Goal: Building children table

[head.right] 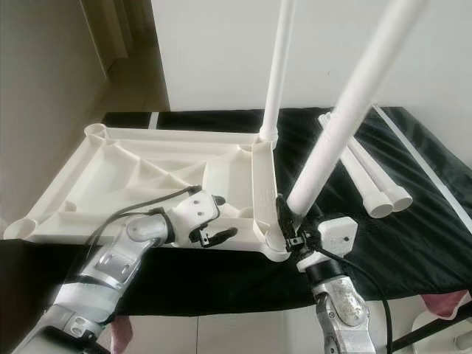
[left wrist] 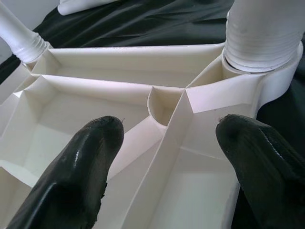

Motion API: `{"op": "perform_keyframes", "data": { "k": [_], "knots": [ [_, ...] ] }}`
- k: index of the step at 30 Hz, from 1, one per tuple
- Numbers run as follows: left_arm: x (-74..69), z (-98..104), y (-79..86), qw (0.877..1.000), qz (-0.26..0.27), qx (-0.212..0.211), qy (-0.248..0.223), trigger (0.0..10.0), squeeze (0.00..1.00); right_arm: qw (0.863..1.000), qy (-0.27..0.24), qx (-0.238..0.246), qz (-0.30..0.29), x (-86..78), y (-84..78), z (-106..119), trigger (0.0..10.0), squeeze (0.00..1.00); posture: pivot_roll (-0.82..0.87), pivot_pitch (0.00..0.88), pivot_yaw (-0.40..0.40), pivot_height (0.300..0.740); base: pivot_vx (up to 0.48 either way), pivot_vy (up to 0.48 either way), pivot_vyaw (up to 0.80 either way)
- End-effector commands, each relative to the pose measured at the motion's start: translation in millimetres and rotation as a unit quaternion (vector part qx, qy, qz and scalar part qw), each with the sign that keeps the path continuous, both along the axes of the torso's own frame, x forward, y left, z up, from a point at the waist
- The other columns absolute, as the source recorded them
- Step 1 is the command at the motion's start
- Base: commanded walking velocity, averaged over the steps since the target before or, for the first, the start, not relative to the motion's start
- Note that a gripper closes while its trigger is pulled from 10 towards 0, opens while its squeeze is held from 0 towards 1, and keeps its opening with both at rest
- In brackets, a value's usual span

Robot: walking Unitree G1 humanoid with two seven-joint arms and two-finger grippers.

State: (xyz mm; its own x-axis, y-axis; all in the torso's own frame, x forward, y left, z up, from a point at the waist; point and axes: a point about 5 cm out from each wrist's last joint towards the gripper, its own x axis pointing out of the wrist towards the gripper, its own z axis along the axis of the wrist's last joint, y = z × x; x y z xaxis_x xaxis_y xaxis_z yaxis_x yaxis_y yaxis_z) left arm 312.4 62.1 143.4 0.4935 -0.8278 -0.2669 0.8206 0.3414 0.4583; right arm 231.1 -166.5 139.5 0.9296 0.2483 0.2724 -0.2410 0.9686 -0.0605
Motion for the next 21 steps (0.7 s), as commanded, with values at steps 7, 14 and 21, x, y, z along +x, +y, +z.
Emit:
{"op": "perform_keyframes", "data": {
  "k": [7, 14, 21],
  "knots": [
    [5.1, 4.7, 2.3, 0.999, 0.033, -0.003, -0.021, 10.0, 0.00, 0.989, 0.139, -0.051, -0.007, 2.1, -14.7, -43.4, 10.0, 0.00, 0.03, 0.012, 0.018, 0.740, 0.000, 0.000, 0.00],
    [4.1, 4.3, 2.9, 0.999, 0.034, -0.004, -0.021, 10.0, 0.00, 0.985, 0.167, -0.030, -0.011, 3.7, -18.3, -48.7, 10.0, 0.00, 0.03, 0.018, 0.014, 0.740, 0.000, 0.000, 0.00],
    [3.4, 3.8, 3.8, 0.999, 0.034, -0.004, -0.020, 10.0, 0.00, 0.979, 0.199, -0.020, -0.033, 5.5, -24.3, -55.0, 10.0, 0.00, 0.03, 0.019, 0.013, 0.740, 0.000, 0.000, 0.00]
  ]
}}
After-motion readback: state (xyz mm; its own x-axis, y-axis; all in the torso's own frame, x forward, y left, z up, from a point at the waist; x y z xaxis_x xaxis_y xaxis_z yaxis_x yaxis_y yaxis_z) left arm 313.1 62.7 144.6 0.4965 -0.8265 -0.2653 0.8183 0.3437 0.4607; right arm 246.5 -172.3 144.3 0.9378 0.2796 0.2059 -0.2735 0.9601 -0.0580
